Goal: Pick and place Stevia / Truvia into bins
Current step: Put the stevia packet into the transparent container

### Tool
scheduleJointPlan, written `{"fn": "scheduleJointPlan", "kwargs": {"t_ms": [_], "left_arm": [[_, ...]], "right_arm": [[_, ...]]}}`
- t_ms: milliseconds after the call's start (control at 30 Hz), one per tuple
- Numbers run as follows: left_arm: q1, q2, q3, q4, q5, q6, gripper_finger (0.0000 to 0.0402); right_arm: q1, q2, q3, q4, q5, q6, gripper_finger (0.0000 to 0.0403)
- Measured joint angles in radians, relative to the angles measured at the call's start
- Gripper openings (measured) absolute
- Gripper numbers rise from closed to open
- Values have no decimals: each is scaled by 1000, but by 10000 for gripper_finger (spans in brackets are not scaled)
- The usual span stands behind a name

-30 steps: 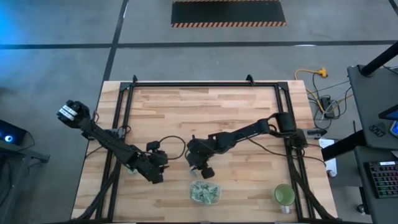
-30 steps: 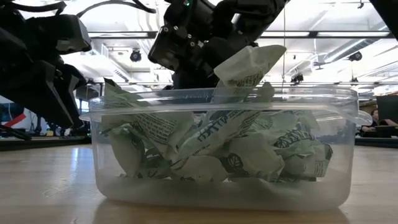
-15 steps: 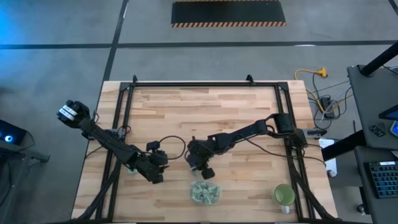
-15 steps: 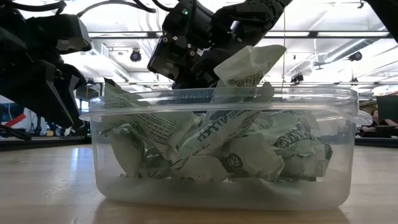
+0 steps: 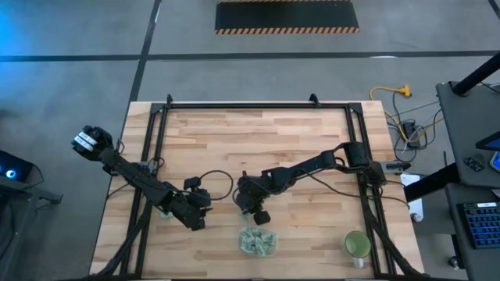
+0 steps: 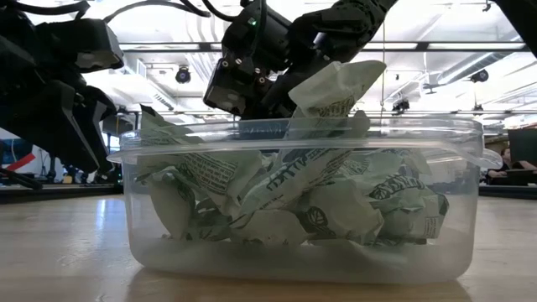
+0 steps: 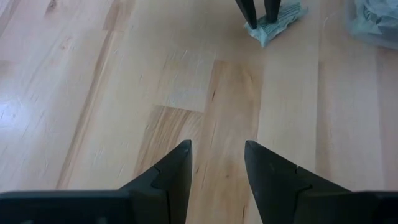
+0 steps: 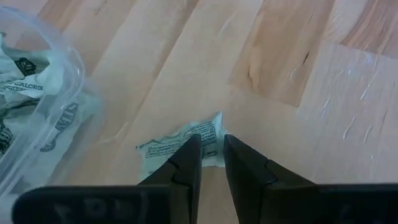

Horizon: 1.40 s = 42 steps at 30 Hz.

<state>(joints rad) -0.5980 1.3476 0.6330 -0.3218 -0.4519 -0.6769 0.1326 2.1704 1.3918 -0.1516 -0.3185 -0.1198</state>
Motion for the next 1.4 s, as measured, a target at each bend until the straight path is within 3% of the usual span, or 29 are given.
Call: {"fn": "scheduleJointPlan", "kwargs": {"t_ms": [267,567,900,1067,1233,1400], "left_arm": [[0,0,4,7,0,0,132],[0,0,4,7,0,0,132],[0,0,4,7,1,-1,132],[0,0,4,11,1,0,132],[0,0,3,21,1,1,132],[0,0,4,26,1,2,132]], "right_arm": [[0,0,-2,-2,4,-9,12],[-8,-16,22,-2,8,-20,9],[-20,-138,27,-87,7,-51,9],[17,-189,14,-145,-12,-68,9],[80,-201,-2,-145,-108,-71,8],[152,-179,-2,-134,-110,-75,9]]}}
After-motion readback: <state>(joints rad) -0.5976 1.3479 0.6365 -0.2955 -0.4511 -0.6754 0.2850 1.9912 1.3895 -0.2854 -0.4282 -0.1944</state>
